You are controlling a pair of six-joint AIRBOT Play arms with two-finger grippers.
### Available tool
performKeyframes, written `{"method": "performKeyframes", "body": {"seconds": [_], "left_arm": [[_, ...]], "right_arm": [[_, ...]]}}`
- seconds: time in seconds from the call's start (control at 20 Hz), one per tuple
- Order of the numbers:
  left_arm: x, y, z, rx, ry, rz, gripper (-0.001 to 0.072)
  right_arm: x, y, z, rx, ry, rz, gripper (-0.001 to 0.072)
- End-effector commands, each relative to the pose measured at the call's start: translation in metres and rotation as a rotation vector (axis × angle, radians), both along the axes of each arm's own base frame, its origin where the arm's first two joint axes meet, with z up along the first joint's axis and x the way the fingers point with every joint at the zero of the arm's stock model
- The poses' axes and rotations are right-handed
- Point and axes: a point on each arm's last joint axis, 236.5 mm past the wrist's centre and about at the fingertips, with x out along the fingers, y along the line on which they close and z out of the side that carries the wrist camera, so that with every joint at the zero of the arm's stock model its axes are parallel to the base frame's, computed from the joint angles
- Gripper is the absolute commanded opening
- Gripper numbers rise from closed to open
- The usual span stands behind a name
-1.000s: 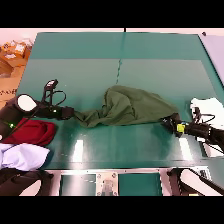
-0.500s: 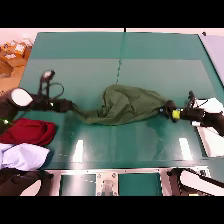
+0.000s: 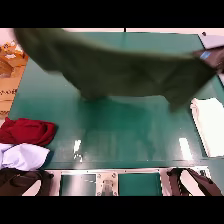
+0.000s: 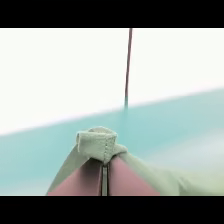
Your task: Fold the shirts.
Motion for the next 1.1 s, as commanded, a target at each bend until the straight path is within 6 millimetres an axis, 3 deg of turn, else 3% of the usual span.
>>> {"method": "performKeyframes", "body": {"seconds": [0.0, 0.15, 0.25, 0.4, 0.5, 0.65, 0.8, 0.9, 1.05], "left_arm": [[-0.079, 0.015, 0.096, 0.013, -0.272, 0.022, 0.0027], [-0.081, 0.015, 0.1, 0.037, -0.292, 0.026, 0.0028], [-0.067, 0.015, 0.1, 0.038, -0.308, 0.034, 0.0027], [-0.017, 0.012, 0.092, 0.017, -0.306, 0.046, 0.0027], [0.038, -0.001, 0.063, 0.005, -0.217, 0.019, 0.0027], [0.138, -0.027, -0.021, -0.012, 0.001, -0.035, 0.0028], [0.222, -0.06, -0.132, -0.043, 0.236, -0.118, 0.0028], [0.258, -0.084, -0.203, -0.103, 0.376, -0.185, 0.0028], [0.282, -0.112, -0.3, -0.104, 0.563, -0.235, 0.0028]], "right_arm": [[-0.062, 0.027, 0.081, -0.05, -0.2, -0.013, 0.0013], [-0.086, 0.037, 0.093, -0.065, -0.248, -0.017, 0.0013], [-0.086, 0.035, 0.091, -0.063, -0.234, -0.032, 0.0013], [-0.064, 0.022, 0.065, -0.028, -0.155, -0.06, 0.0013], [-0.038, 0.008, 0.032, 0.013, -0.078, -0.088, 0.0014], [0.009, -0.019, -0.047, 0.062, 0.077, -0.134, 0.0014], [0.052, -0.044, -0.144, 0.077, 0.241, -0.184, 0.0014], [0.075, -0.056, -0.213, 0.081, 0.363, -0.21, 0.0013], [0.096, -0.06, -0.289, 0.114, 0.51, -0.207, 0.0014]]}}
